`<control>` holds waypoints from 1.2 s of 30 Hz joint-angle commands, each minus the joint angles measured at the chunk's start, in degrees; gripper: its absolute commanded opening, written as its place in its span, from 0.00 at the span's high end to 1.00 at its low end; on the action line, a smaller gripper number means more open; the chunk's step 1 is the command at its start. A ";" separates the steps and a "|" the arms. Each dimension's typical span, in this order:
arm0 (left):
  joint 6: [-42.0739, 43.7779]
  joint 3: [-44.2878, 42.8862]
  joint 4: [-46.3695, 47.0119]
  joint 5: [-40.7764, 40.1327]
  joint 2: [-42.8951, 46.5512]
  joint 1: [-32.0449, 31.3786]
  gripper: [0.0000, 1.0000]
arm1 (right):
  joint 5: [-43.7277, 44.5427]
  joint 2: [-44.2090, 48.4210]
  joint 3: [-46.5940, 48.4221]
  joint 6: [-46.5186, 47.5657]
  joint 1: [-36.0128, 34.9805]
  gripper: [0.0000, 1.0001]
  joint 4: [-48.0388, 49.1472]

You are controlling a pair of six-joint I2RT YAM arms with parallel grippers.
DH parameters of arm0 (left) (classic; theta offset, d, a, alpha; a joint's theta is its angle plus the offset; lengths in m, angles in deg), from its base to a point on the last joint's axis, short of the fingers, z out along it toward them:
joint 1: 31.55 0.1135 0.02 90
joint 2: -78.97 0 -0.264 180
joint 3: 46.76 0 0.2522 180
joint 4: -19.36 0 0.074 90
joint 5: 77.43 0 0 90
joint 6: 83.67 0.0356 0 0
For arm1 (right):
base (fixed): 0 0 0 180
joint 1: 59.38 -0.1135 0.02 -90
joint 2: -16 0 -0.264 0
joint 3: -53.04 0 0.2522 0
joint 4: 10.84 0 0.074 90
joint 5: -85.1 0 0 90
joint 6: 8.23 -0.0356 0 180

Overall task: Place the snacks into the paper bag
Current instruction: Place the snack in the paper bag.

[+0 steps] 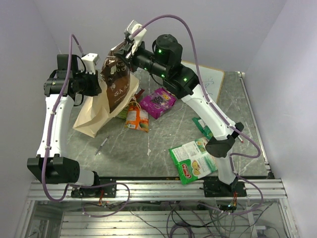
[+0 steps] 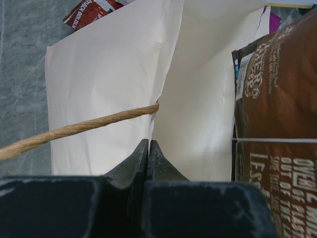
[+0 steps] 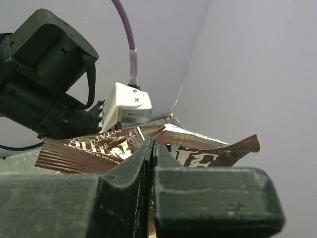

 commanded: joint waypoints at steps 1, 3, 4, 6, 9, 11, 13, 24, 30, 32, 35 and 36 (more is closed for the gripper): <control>-1.32 -2.34 0.06 -0.93 -0.13 -0.51 0.93 | 0.43 0.43 -1.36 -1.34 -0.32 1.00 3.60; -1.39 -2.27 0.07 -0.77 -0.14 -0.51 0.93 | 1.18 0.70 -2.89 -0.58 -0.22 1.00 3.53; -1.48 -2.19 0.08 -0.89 -0.09 -0.51 0.93 | 1.43 0.89 -3.97 -0.37 -0.18 1.00 3.50; -1.60 -2.26 0.24 -1.08 -0.09 -0.43 0.93 | 1.66 1.33 -5.64 -0.43 -0.17 1.00 3.41; -1.89 -2.67 0.04 -1.25 -0.40 -0.34 0.93 | 1.45 1.45 -8.69 -1.04 -0.10 1.00 3.51; -2.00 -3.14 -0.12 -1.57 -0.72 -0.13 0.93 | 1.34 1.48 -10.20 -1.77 0.05 1.00 3.71; -2.02 -3.44 -0.35 -1.94 -0.97 0.29 0.93 | 1.26 3.37 -11.32 -2.56 0.44 1.00 3.61; -1.57 -3.29 -0.66 -2.48 -2.70 2.48 0.93 | 0.69 7.71 -21.28 -8.85 2.34 1.00 3.41; -0.86 -3.33 -0.80 -3.57 -3.18 3.26 0.93 | -0.75 9.48 -27.46 -9.39 2.65 1.00 3.41; -0.55 -3.76 -1.08 -3.99 -3.48 3.48 0.93 | -1.08 9.92 -29.44 -9.59 2.85 1.00 3.95; -0.19 -4.49 -1.58 -4.25 -3.83 3.55 0.93 | -1.26 9.97 -31.17 -10.40 3.07 1.00 4.33; -0.09 -4.79 -1.63 -4.24 -3.92 3.53 0.93 | -1.30 9.76 -31.40 -10.75 3.18 1.00 4.38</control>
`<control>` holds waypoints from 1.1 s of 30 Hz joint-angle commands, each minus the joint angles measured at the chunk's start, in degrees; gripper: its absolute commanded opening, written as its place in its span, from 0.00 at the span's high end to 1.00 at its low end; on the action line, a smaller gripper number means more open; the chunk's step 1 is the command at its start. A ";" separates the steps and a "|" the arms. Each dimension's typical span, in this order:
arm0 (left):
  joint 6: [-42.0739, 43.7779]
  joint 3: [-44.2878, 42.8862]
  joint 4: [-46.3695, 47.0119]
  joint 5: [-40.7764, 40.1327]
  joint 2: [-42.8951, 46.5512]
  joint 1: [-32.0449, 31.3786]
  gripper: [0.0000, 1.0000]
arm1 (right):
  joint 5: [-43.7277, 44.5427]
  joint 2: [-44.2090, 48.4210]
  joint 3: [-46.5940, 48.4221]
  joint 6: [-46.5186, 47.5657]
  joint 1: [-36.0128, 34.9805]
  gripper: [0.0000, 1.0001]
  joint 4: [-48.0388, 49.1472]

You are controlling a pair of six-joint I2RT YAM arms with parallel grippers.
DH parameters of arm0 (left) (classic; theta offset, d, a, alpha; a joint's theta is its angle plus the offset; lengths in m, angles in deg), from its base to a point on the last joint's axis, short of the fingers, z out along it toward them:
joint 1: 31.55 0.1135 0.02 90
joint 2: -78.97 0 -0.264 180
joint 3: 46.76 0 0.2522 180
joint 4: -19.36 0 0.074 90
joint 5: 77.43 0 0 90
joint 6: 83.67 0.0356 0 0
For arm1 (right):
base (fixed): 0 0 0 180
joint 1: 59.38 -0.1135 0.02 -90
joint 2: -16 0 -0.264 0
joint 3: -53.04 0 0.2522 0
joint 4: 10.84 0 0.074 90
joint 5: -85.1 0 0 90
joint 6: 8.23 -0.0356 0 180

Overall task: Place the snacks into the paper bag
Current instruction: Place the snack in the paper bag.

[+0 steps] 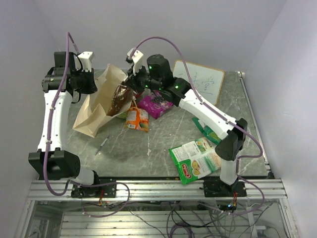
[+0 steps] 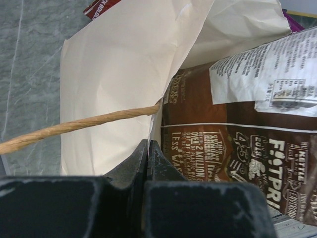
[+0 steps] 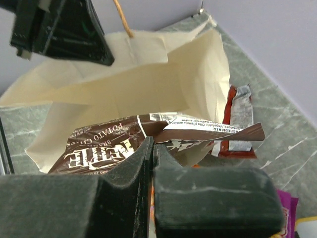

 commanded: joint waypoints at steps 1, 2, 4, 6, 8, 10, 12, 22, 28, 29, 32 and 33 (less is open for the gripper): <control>0.98 -2.71 -1.10 -2.28 -0.99 0.66 0.93 | -0.89 2.06 -1.28 -2.10 0.47 1.00 2.66; 1.08 -2.98 -1.25 -2.35 -1.10 0.63 0.93 | -0.89 1.83 -1.57 -2.48 0.50 1.00 2.77; 1.27 -3.44 -1.41 -2.59 -1.28 0.60 0.93 | -0.81 1.27 -1.80 -3.04 0.53 0.99 2.78; 1.44 -3.58 -1.54 -2.45 -1.43 0.59 0.93 | -0.88 0.54 -1.66 -3.44 0.49 0.98 2.25; 1.67 -3.71 -1.58 -2.16 -1.52 0.65 0.93 | -1.13 -0.35 -1.47 -3.87 0.52 0.98 1.56; 2.31 -4.01 -1.56 -2.01 -1.48 0.62 0.93 | -1.78 -1.45 -1.33 -4.35 0.52 0.98 0.98; 3.47 -4.16 -1.43 -1.25 -1.47 0.63 0.93 | -2.89 -3.06 -0.67 -5.28 0.52 0.98 0.14; 7.23 -4.25 -2.13 -0.66 -1.81 0.57 0.93 | -6.77 -8.28 2.99 -5.83 0.48 0.90 -2.94; 8.72 -4.22 -2.56 -0.59 -2.40 0.49 0.93 | -8.92 -9.30 5.74 -4.73 0.52 0.80 -5.48; 8.87 -4.17 -2.46 -0.50 -2.30 0.51 0.93 | -9.24 -9.18 5.97 -4.37 0.50 0.79 -5.75; 9.60 -3.74 -1.99 0.06 -1.78 0.49 0.93 | -9.81 -7.59 6.61 -2.99 0.55 0.74 -6.33; 9.89 -3.58 -1.79 0.16 -1.54 0.55 0.93 | -9.77 -6.85 6.79 -2.24 0.58 0.72 -6.74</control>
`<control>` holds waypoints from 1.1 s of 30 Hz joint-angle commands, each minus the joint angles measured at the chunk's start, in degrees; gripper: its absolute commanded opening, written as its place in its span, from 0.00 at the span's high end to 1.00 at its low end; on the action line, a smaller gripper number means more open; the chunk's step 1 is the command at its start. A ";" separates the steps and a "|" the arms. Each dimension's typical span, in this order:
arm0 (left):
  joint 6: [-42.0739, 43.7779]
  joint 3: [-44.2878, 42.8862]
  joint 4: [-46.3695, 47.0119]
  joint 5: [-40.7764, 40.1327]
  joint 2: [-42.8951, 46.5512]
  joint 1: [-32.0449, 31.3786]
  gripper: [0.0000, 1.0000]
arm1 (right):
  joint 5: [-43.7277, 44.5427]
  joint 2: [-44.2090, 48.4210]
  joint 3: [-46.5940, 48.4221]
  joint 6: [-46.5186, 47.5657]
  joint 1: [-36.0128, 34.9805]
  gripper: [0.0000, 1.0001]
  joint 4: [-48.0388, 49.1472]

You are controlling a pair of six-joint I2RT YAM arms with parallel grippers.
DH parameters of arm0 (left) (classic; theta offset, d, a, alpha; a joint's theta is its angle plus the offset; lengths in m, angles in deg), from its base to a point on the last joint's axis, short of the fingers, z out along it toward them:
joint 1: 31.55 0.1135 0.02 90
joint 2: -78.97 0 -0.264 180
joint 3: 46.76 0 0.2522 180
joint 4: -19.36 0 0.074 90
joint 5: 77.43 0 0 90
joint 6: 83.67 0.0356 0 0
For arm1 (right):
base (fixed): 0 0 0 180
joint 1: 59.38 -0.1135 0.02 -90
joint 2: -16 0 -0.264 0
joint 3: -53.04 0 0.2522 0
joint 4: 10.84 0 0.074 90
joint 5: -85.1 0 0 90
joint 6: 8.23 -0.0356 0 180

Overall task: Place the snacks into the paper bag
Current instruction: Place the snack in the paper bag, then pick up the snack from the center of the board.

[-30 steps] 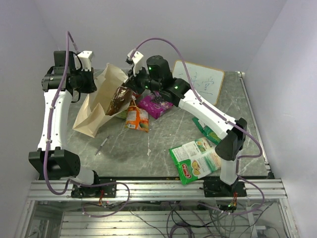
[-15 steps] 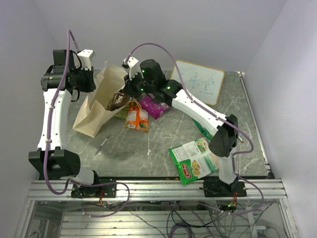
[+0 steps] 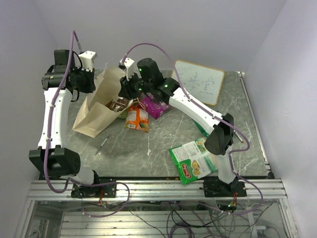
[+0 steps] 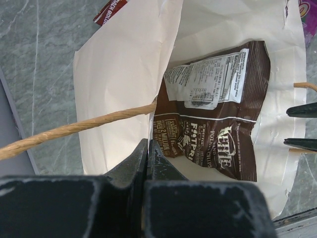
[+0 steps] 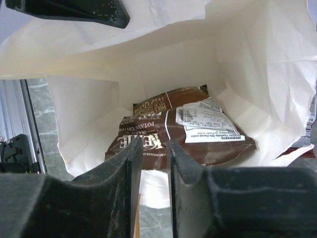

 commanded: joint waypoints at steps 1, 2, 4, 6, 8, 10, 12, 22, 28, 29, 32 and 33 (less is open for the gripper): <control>2.29 -0.83 0.05 0.91 0.60 0.38 0.93 | -1.41 2.90 2.18 3.38 0.35 0.70 -2.25; 2.51 -0.68 0.39 0.85 0.76 0.30 0.93 | -1.14 3.83 2.11 4.23 0.52 0.68 -2.62; 2.85 -0.54 0.68 0.65 0.77 0.30 0.93 | -1.07 6.40 1.45 5.91 1.18 0.63 -3.63; 3.24 -0.74 0.41 0.51 0.54 0.31 0.93 | -1.15 8.51 0.30 7.86 2.22 0.56 -5.23; 3.09 -1.08 0.19 0.21 0.13 0.30 0.93 | -0.63 10.95 -1.47 10.63 3.13 0.48 -7.53; 3.12 -1.42 -0.12 0.26 -0.24 0.28 0.93 | 1.15 13.92 -4.05 12.91 4.12 0.41 -9.86; 3.04 -1.58 -0.29 0.52 -0.40 0.32 0.93 | 2.66 18.24 -7.93 14.99 5.56 0.39 -11.31; 2.65 -1.07 0.17 2.79 0.45 0.31 0.93 | 7.66 37.17 -34.47 26.91 18.54 0.36 -13.86; 2.39 -0.66 0.21 2.84 0.71 0.20 0.93 | 15.97 44.52 -49.39 30.22 19.81 0.36 -15.41; 2.43 -0.48 0.29 2.89 0.76 0.19 0.93 | 17.42 45.21 -50.86 30.45 19.87 0.36 -15.90; 2.49 -0.18 0.23 3.07 0.92 0.19 0.93 | 20.40 46.27 -54.93 30.96 19.82 0.35 -16.66; 2.47 -0.25 0.23 3.27 0.86 0.25 0.93 | 22.40 46.25 -56.26 31.00 19.83 0.35 -16.50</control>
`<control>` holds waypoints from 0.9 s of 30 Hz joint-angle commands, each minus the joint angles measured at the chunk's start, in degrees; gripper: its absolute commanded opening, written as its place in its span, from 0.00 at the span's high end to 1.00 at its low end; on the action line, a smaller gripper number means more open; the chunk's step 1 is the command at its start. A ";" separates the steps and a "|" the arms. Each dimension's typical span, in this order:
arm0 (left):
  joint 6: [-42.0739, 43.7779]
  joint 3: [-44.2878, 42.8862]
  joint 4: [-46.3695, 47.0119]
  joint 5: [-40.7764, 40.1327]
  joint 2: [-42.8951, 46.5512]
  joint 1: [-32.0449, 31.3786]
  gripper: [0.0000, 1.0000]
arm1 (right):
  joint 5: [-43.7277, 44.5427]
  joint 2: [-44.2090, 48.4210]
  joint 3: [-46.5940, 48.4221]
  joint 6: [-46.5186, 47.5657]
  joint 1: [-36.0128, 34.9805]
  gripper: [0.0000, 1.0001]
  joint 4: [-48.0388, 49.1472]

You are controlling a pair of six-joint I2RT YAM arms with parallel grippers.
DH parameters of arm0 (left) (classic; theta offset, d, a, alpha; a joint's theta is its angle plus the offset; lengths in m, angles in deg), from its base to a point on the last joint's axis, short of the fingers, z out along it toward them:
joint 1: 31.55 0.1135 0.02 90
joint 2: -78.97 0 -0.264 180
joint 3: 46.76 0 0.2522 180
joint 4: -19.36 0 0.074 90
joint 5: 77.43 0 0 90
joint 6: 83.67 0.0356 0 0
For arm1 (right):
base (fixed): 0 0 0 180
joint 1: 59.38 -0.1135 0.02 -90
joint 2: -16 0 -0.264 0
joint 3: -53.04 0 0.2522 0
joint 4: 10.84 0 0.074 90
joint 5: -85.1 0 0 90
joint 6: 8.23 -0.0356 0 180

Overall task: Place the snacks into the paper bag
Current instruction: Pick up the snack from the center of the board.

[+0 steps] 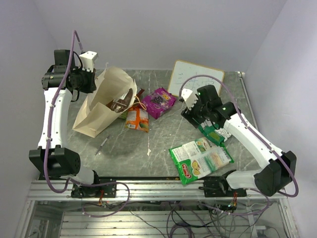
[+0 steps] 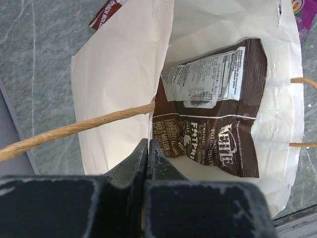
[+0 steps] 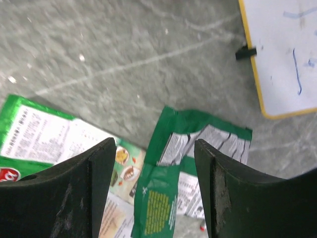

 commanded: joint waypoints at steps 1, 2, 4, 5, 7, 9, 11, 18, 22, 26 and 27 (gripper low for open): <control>0.28 -0.38 0.19 1.89 0.80 0.24 0.93 | 9.11 2.40 -4.41 2.33 0.18 0.35 -0.65; 0.28 -0.57 0.18 1.99 0.77 0.19 0.93 | 11.45 2.52 -5.49 2.59 0.17 0.35 -0.10; 0.22 -0.62 0.14 2.18 0.78 0.19 0.93 | 15.40 2.73 -8.06 3.30 0.18 0.35 2.33; 0.20 -0.62 0.18 2.24 0.83 0.12 0.93 | 16.95 2.86 -9.30 3.72 0.21 0.34 3.21; 0.33 -0.47 0.04 2.37 0.83 0.05 0.93 | 19.01 2.50 -10.95 3.82 0.21 0.34 4.12; 0.37 -0.27 -0.10 2.41 0.79 0.01 0.93 | 19.82 1.92 -11.37 3.67 0.18 0.33 4.43; 0.38 -0.11 -0.17 2.32 0.82 -0.08 0.93 | 20.36 1.63 -13.92 3.45 0.21 0.30 4.86; 0.37 0.35 -0.03 2.87 1.03 -0.16 0.93 | 22.47 1.23 -19.44 2.59 -1.11 0.15 8.71; 0.20 0.26 -0.01 3.42 1.05 -0.23 0.93 | 24.60 -0.41 -21.50 2.64 -1.63 0.15 11.94; 0.20 0.44 -0.12 3.79 1.03 -0.18 0.93 | 28.15 -2.34 -22.28 3.09 -1.66 0.22 15.12; 0.22 0.51 -0.11 3.83 1.04 -0.24 0.93 | 28.71 -2.86 -22.32 3.09 -1.64 0.24 15.67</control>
